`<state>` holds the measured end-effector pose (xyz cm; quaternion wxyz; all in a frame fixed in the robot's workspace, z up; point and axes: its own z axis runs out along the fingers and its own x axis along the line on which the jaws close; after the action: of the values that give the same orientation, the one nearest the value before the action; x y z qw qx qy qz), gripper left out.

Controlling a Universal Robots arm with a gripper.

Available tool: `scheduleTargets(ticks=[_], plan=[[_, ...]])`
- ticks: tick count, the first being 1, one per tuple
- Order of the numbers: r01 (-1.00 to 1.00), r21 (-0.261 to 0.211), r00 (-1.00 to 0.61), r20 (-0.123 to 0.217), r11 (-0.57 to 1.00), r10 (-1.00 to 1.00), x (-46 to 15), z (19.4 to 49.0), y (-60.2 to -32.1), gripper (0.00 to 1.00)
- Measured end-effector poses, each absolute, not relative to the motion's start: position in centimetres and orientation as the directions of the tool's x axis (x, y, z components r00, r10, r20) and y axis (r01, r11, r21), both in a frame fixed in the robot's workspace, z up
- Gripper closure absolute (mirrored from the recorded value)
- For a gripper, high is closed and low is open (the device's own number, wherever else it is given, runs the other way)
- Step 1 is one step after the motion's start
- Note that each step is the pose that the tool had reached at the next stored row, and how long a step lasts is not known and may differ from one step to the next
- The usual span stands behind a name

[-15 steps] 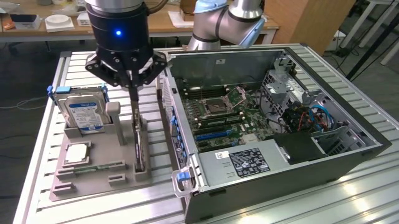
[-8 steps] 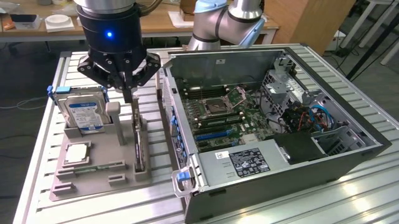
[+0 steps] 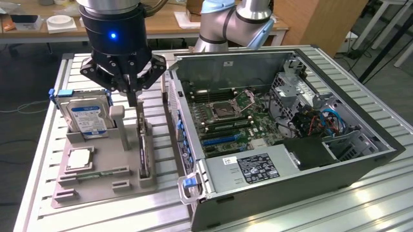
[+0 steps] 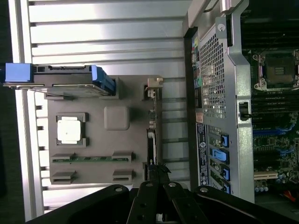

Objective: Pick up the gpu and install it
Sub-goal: 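Pick up the gpu and move the gpu toward the slot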

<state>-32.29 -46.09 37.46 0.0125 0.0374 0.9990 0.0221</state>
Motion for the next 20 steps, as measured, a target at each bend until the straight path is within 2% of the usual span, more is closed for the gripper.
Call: scheduleTargets(ticks=[7,8,9,10,12,13,18,20], plan=[[0.074,0.045,-0.997,-0.023,0.996,0.075,-32.29,37.46,-46.09,0.89],[0.074,0.045,-0.997,-0.023,0.996,0.075,-32.29,37.46,-46.09,0.83],[0.074,0.045,-0.997,-0.023,0.996,0.075,-32.29,37.46,-46.09,0.83],[0.074,0.045,-0.997,-0.023,0.996,0.075,-32.29,37.46,-46.09,0.77],[0.074,0.045,-0.997,-0.023,0.996,0.075,-32.29,37.46,-46.09,0.77],[0.074,0.045,-0.997,-0.023,0.996,0.075,-32.29,37.45,-46.09,0.7],[0.074,0.045,-0.997,-0.023,0.996,0.075,-32.29,37.46,-46.09,0.69],[0.074,0.045,-0.997,-0.023,0.996,0.075,-32.29,37.46,-46.09,0.58]])
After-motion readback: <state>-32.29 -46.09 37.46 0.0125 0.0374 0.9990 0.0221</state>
